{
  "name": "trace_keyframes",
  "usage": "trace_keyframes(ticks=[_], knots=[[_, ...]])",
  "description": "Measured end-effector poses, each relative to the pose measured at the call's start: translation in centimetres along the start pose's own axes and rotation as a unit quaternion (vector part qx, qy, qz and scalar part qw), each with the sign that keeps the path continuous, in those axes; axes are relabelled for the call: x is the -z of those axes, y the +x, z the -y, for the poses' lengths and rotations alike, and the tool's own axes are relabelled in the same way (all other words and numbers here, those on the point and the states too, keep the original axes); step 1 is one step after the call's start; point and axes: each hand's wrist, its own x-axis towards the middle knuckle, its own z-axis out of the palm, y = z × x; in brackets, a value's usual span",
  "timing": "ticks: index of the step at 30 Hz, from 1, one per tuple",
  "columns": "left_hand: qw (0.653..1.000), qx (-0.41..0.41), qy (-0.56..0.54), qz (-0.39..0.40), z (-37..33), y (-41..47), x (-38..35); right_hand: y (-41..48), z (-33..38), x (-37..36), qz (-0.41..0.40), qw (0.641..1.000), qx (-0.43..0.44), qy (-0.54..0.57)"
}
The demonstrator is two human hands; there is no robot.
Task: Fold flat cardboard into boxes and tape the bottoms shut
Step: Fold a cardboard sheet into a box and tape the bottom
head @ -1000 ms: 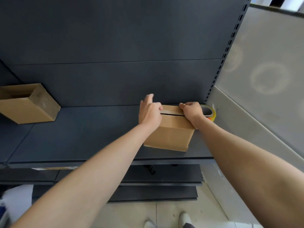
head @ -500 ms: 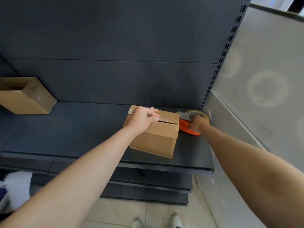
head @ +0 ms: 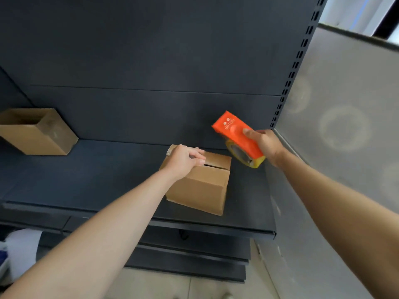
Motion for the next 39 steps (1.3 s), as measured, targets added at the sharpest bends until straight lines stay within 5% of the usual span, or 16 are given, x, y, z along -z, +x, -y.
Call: trace_keyframes(ticks=[8,14,20,25,28,34,39], knots=[[1.000,-0.016,-0.009,0.010,-0.6,-0.4,0.2,-5.3,6.2,0.7,0.037,0.997,0.065,-0.024],[0.999,-0.015,-0.002,0.032,-0.3,-0.3,0.7,-6.3,5.3,-1.2,0.024,0.998,0.018,-0.055],[0.953,0.018,-0.295,0.071,-0.5,0.4,2.8,-5.8,5.6,-1.7,0.004,0.993,0.019,-0.114],[0.912,0.057,-0.373,0.159,-1.2,0.4,4.0,-5.4,6.7,-2.7,0.011,0.983,0.020,-0.181],[0.908,0.044,-0.395,0.135,-0.8,0.7,4.4,-5.3,7.2,-3.1,0.016,0.980,0.019,-0.196],[0.959,0.025,-0.271,0.082,0.5,1.2,5.1,-5.3,8.4,-3.9,0.026,0.963,0.024,-0.268],[0.941,0.066,-0.330,0.024,1.5,1.5,4.7,-5.5,8.9,-4.3,0.057,0.950,0.022,-0.305]])
